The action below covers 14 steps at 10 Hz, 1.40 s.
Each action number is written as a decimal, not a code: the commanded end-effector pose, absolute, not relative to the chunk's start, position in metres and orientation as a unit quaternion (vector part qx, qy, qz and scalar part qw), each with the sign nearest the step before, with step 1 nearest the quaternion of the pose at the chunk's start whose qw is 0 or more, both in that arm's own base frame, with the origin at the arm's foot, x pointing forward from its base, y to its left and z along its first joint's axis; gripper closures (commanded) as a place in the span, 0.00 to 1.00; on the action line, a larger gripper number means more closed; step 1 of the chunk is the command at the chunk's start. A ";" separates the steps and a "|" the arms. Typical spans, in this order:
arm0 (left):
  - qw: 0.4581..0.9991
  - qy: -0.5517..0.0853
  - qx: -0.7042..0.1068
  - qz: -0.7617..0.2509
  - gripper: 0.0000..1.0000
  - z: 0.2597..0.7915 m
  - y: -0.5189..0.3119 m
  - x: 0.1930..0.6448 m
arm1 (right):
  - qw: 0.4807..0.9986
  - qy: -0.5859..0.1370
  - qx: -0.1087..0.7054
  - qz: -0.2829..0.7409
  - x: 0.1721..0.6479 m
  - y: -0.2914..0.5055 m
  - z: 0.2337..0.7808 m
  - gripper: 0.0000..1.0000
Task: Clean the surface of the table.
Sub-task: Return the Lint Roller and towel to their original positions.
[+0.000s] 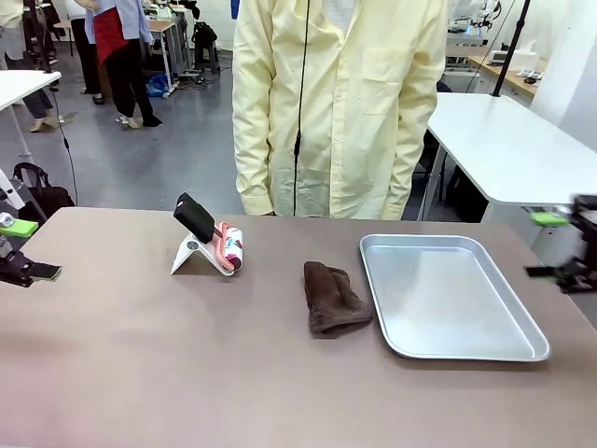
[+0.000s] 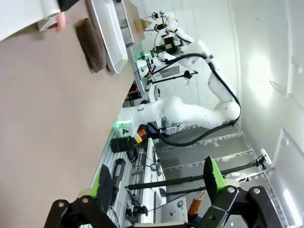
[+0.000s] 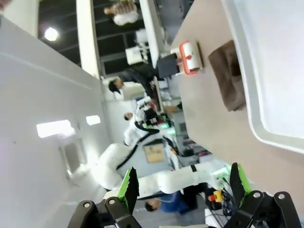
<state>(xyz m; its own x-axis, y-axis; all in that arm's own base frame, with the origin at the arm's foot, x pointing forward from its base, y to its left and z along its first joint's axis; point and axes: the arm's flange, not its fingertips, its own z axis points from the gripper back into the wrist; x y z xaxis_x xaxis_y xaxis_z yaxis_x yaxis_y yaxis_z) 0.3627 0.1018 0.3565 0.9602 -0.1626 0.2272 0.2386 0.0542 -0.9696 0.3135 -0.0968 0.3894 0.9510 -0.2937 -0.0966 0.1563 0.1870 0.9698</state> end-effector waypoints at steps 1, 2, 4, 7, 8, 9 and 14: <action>0.713 -0.043 -0.676 -0.180 0.00 0.353 0.099 0.355 | 0.745 -0.059 0.648 -0.148 0.252 -0.100 0.324 0.00; 0.726 -0.024 -0.660 -0.189 0.00 0.351 0.093 0.356 | 0.735 -0.083 0.659 -0.141 0.254 -0.100 0.310 0.00; 0.722 -0.035 -0.673 -0.156 0.00 0.356 0.098 0.362 | 0.752 -0.057 0.635 -0.166 0.296 -0.128 0.364 0.00; 0.722 -0.035 -0.673 -0.156 0.00 0.356 0.098 0.362 | 0.752 -0.057 0.635 -0.166 0.296 -0.128 0.364 0.00; 0.722 -0.035 -0.673 -0.156 0.00 0.356 0.098 0.362 | 0.752 -0.057 0.635 -0.166 0.296 -0.128 0.364 0.00; 0.722 -0.035 -0.673 -0.156 0.00 0.356 0.098 0.362 | 0.752 -0.057 0.635 -0.166 0.296 -0.128 0.364 0.00; 0.722 -0.035 -0.673 -0.156 0.00 0.356 0.098 0.362 | 0.752 -0.057 0.635 -0.166 0.296 -0.128 0.364 0.00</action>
